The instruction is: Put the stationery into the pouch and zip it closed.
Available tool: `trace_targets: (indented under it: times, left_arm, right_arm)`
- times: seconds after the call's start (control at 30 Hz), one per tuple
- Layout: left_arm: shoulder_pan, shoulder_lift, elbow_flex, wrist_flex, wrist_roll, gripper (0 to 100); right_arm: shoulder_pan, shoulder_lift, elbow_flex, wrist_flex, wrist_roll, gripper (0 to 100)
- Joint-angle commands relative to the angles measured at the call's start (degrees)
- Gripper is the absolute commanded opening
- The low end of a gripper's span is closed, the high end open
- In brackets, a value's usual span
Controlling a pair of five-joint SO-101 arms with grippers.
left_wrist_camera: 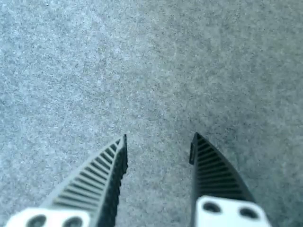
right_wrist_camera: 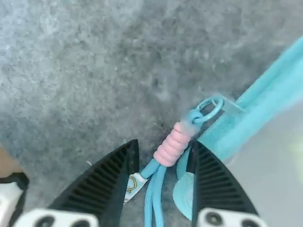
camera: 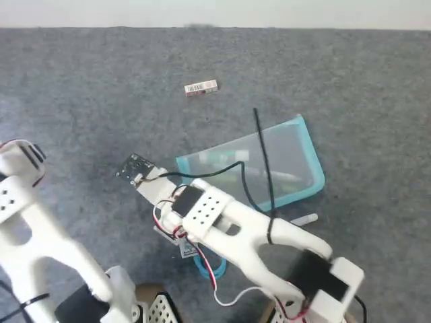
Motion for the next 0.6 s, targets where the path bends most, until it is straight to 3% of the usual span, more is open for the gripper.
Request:
trace_targets:
  times: [0.0,0.57]
  left_arm:
    - [0.4,-0.4,-2.9,-1.5,1.0,21]
    - [0.4,-0.4,-2.9,-1.5,1.0,21]
  right_arm:
    - [-0.3,1.4,-3.1,-1.4,-0.9,16.6]
    - [0.8,11.8,-8.3,-0.3,-4.4,16.7]
